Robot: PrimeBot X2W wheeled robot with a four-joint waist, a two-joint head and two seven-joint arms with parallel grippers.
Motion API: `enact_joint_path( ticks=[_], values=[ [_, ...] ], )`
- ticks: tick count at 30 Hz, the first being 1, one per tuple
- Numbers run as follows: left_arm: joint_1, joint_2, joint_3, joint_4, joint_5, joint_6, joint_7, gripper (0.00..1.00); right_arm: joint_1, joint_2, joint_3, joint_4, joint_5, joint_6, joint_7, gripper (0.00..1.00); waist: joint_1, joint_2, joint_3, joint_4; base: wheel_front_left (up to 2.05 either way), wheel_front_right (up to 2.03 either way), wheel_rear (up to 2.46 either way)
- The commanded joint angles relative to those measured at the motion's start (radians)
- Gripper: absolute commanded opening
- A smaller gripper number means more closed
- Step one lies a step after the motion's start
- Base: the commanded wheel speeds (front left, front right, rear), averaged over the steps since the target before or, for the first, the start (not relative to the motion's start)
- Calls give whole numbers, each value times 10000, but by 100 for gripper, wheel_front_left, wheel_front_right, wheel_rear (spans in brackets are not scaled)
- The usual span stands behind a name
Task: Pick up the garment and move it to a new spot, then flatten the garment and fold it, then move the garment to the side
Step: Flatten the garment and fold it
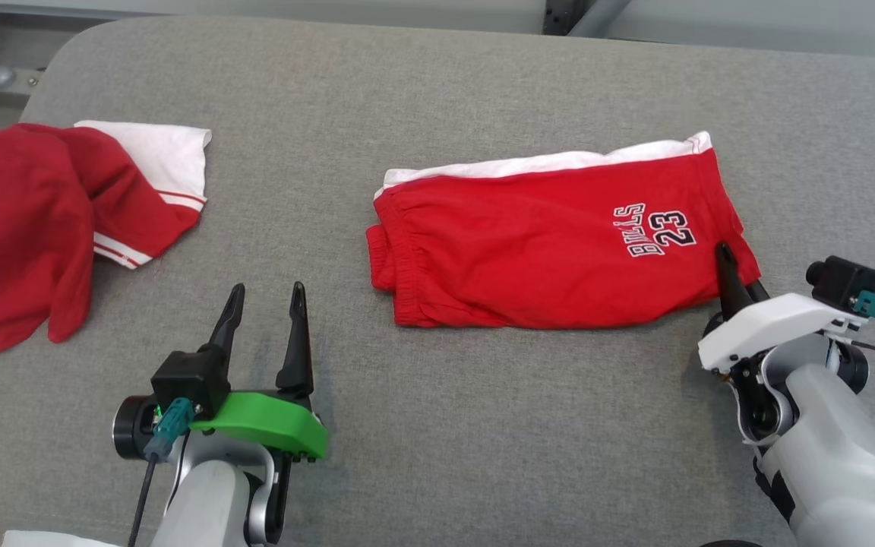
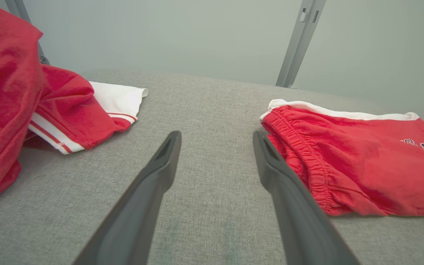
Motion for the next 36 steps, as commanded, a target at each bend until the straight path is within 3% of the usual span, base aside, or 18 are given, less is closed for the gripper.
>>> enact_joint_path(
  ticks=[1, 13, 21, 29, 36],
  values=[
    [214, 45, 136, -57, 112, -53, 1, 100, 364, 4, -82, -171, 24, -8, -3, 0, 1, 0, -478, -535, 0, 0, 0],
    [968, 45, 457, -11, 142, -252, 1, 100, 1928, 85, -1118, -465, -251, -8, -3, 0, 1, 0, -1289, -819, 0, 0, 0],
    [1106, 45, 414, -166, 210, -271, 1, 100, 1557, 91, -1229, -1271, -979, -5, -3, 0, 1, 0, -1225, -705, 0, 0, 0],
    [1179, 44, 186, -173, -244, -194, 1, 100, 710, 281, 1406, -2664, -1600, -5, -3, 0, 1, 0, -1228, -248, 0, 0, 0],
    [1209, 45, -13, -200, -548, -99, 1, 100, 169, 652, 3911, -2294, -1213, -5, -3, 0, 1, 0, -1208, 437, 0, 0, 0]
  ],
)
